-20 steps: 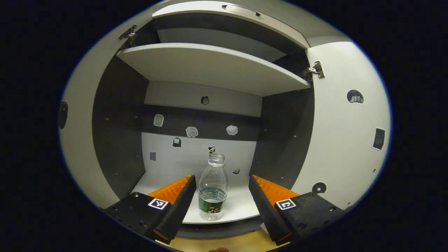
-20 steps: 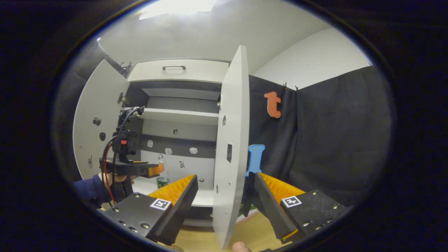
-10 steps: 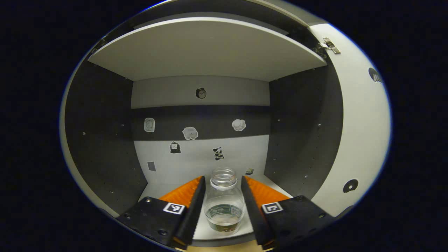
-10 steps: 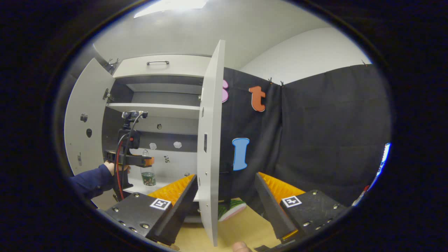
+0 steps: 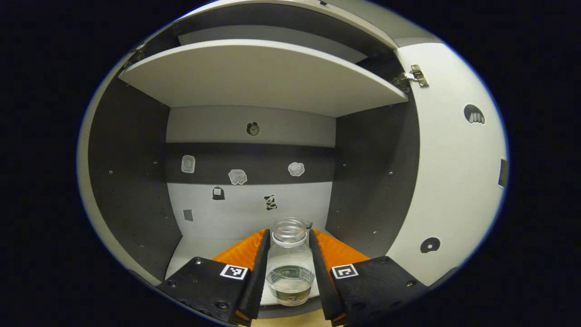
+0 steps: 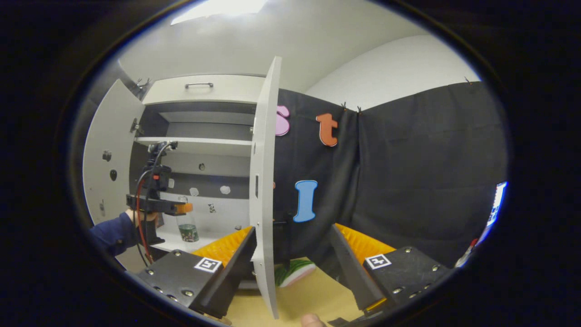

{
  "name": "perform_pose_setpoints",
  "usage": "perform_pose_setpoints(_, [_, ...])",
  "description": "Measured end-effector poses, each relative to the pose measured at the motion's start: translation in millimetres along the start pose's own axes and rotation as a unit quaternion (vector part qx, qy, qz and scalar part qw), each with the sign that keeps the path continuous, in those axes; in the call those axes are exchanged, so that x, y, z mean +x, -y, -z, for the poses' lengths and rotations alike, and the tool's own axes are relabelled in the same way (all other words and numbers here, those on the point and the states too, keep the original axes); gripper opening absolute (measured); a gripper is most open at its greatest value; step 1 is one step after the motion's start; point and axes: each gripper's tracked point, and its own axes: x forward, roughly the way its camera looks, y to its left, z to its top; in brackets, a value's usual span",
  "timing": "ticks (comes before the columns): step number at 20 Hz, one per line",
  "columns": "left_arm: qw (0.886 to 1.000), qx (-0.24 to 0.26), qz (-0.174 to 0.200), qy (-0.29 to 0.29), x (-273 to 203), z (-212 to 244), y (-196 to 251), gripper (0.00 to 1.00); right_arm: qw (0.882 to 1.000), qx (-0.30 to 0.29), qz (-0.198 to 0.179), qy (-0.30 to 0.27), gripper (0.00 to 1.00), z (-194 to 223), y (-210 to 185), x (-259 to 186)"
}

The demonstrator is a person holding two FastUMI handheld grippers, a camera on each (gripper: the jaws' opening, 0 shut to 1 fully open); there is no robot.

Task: Grasp the bottle in the cabinet with the left hand and place it on the coaster, then close the right door with the right hand and the left door with the left hand.

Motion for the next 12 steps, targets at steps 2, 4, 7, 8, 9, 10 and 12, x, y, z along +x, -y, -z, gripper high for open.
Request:
perform_pose_setpoints(2, [1.000,-0.008,0.016,0.002,-19.7,1.8,8.6,0.53,1.000,-0.001,-0.006,0.001,0.99,-1.5,-1.1,-1.0])
perform_pose_setpoints(4, [0.999,-0.024,0.034,0.000,-38.6,9.5,16.3,0.53,1.000,0.000,-0.012,0.002,0.99,-3.4,-2.7,-2.1])
perform_pose_setpoints(7, [0.997,-0.050,0.052,-0.017,-64.1,29.6,21.7,0.53,1.000,0.000,-0.021,0.004,0.99,-5.2,-4.7,-4.2])
perform_pose_setpoints(8, [0.997,-0.056,0.055,-0.023,-72.1,37.5,22.3,0.53,1.000,0.000,-0.023,0.004,0.99,-5.3,-5.1,-4.8])
perform_pose_setpoints(9, [0.996,-0.060,0.056,-0.028,-79.6,45.8,22.4,0.53,1.000,0.000,-0.025,0.004,0.99,-6.0,-5.9,-4.5])
perform_pose_setpoints(10, [0.996,-0.062,0.057,-0.034,-85.8,55.0,22.3,0.53,1.000,0.001,-0.026,0.004,0.99,-5.7,-5.5,-6.9])
perform_pose_setpoints(12, [0.995,-0.059,0.060,-0.046,-96.5,76.4,23.9,0.53,1.000,0.000,-0.028,0.005,0.99,-6.2,-6.5,-6.6])
